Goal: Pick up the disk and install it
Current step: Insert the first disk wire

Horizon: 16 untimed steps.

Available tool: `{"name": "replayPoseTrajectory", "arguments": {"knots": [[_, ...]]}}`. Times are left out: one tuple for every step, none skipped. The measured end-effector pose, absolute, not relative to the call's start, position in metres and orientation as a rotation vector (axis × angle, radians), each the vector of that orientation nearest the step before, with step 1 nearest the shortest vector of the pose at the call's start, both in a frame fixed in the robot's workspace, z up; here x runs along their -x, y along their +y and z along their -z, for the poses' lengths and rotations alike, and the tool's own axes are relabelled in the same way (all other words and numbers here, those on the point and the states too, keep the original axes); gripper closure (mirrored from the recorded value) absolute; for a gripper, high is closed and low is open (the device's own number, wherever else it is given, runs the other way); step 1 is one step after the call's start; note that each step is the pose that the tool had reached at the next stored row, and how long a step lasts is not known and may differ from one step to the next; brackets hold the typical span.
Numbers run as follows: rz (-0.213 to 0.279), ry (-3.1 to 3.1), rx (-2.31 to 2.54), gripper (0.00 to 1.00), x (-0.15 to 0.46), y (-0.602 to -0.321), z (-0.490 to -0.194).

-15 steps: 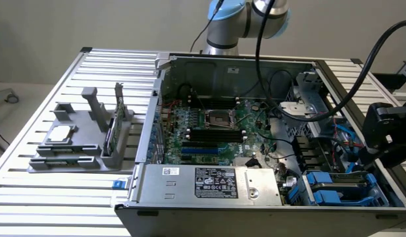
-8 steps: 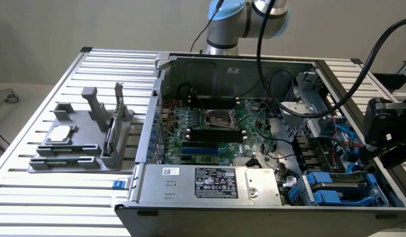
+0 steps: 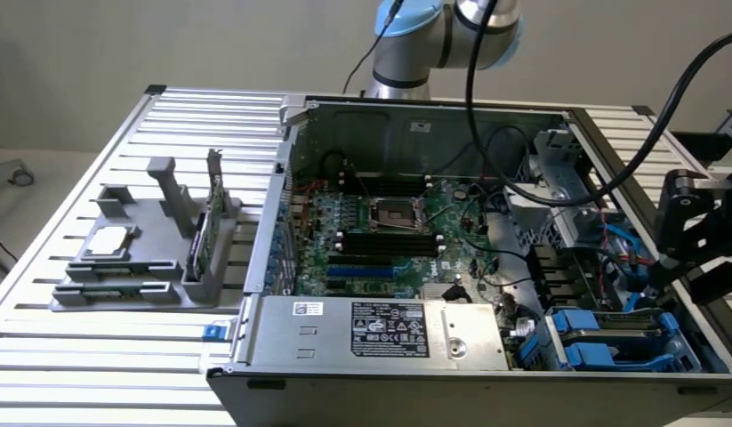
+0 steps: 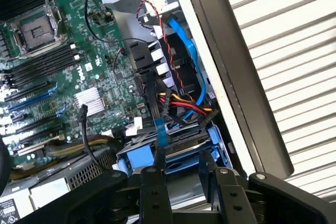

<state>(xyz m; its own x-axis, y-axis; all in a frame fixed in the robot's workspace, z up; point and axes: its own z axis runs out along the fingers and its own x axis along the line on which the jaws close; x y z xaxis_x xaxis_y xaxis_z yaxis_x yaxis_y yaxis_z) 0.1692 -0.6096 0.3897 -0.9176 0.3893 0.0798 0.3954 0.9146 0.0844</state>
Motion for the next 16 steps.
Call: {"name": "replayPoseTrajectory", "arguments": {"knots": [[0.153,-3.009,0.642,0.61,-0.1692,-0.6096,-0.3897],[0.154,-3.004,0.667,0.61,-0.1692,-0.6096,-0.3897],[0.154,-2.999,0.692,0.61,-0.1692,-0.6096,-0.3897],[0.155,-2.994,0.717,0.61,-0.1692,-0.6096,-0.3897],[0.156,-2.989,0.743,0.61,-0.1692,-0.6096,-0.3896],[0.157,-2.983,0.768,0.61,-0.1692,-0.6096,-0.3896],[0.157,-2.977,0.794,0.61,-0.1692,-0.6096,-0.3895],[0.158,-2.970,0.821,0.61,-0.1692,-0.6096,-0.3895],[0.159,-2.964,0.847,0.61,-0.1692,-0.6096,-0.3895],[0.159,-2.957,0.873,0.61,-0.1692,-0.6096,-0.3894],[0.160,-2.949,0.902,0.61,-0.1692,-0.6096,-0.3893],[0.161,-2.942,0.929,0.61,-0.1692,-0.6096,-0.3891],[0.162,-2.934,0.955,0.61,-0.1692,-0.6096,-0.3889],[0.163,-2.926,0.982,0.61,-0.1692,-0.6096,-0.3887],[0.163,-2.918,1.009,0.61,-0.1692,-0.6096,-0.3884],[0.164,-2.909,1.036,0.61,-0.1692,-0.6096,-0.3880]]}}
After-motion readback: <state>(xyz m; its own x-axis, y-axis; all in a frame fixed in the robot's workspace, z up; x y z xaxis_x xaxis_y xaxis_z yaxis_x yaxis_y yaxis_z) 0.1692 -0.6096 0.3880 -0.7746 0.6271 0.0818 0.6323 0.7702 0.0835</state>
